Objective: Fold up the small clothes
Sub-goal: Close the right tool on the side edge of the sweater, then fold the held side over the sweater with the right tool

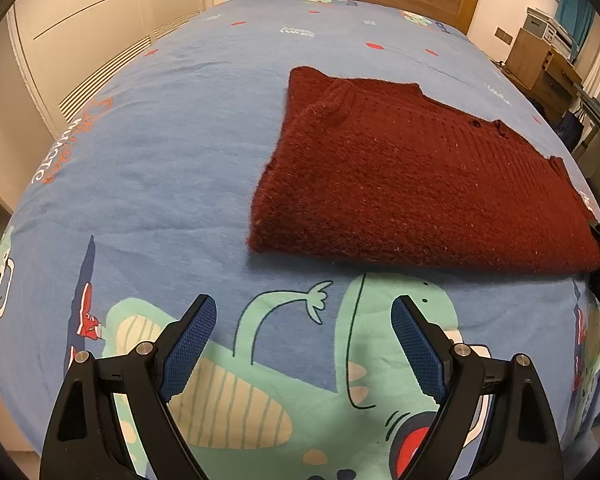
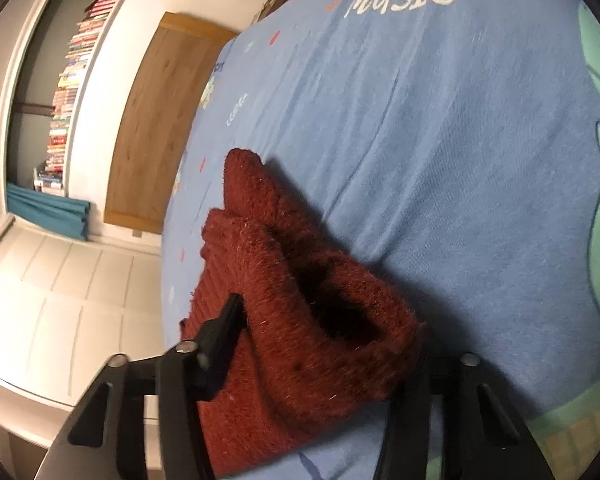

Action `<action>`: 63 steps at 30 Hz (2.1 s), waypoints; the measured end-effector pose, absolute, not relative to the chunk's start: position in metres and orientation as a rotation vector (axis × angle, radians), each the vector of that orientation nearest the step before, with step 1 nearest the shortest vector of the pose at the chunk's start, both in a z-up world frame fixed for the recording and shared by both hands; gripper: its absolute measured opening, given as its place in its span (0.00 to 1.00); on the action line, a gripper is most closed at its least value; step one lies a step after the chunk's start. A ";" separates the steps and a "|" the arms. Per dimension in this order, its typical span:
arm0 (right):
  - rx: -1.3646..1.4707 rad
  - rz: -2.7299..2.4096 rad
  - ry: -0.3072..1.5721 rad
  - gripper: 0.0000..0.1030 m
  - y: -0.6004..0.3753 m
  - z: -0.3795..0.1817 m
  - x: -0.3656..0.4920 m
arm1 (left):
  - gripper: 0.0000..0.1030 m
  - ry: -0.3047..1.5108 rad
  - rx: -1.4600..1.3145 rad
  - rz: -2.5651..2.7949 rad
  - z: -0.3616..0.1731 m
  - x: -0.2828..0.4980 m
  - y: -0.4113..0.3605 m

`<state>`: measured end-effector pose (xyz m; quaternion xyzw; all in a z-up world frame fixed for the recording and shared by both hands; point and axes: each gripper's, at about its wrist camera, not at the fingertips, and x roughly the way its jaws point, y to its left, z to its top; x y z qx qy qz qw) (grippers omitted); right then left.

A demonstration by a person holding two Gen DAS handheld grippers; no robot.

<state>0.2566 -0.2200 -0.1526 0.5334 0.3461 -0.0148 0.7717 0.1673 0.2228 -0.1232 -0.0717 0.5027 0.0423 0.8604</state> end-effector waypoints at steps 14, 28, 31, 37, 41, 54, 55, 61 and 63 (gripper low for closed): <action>1.121 -0.029 0.756 0.19 -0.196 -0.101 0.274 | 0.84 1.017 -0.192 0.122 -0.100 0.154 0.254; 0.850 0.052 0.834 0.18 -0.078 -0.025 0.334 | 0.84 0.971 -0.267 0.163 -0.081 0.133 0.300; 0.808 0.084 0.854 0.18 -0.040 -0.021 0.350 | 0.84 0.971 -0.283 0.179 -0.082 0.127 0.314; 0.707 0.175 0.913 0.18 0.044 -0.028 0.377 | 0.84 0.975 -0.315 0.219 -0.086 0.117 0.341; 0.616 0.242 0.947 0.18 0.094 -0.037 0.386 | 0.84 0.984 -0.334 0.241 -0.092 0.110 0.357; -0.005 0.435 0.980 0.18 0.230 -0.075 0.339 | 0.84 0.993 -0.398 0.262 -0.104 0.096 0.382; -0.057 0.435 0.978 0.19 0.237 -0.080 0.333 | 0.84 0.994 -0.401 0.262 -0.105 0.096 0.383; -0.223 0.437 0.960 0.19 0.245 -0.097 0.308 | 0.84 0.997 -0.409 0.260 -0.106 0.094 0.386; -0.247 0.442 0.951 0.19 0.247 -0.098 0.303 | 0.84 0.999 -0.412 0.260 -0.107 0.095 0.386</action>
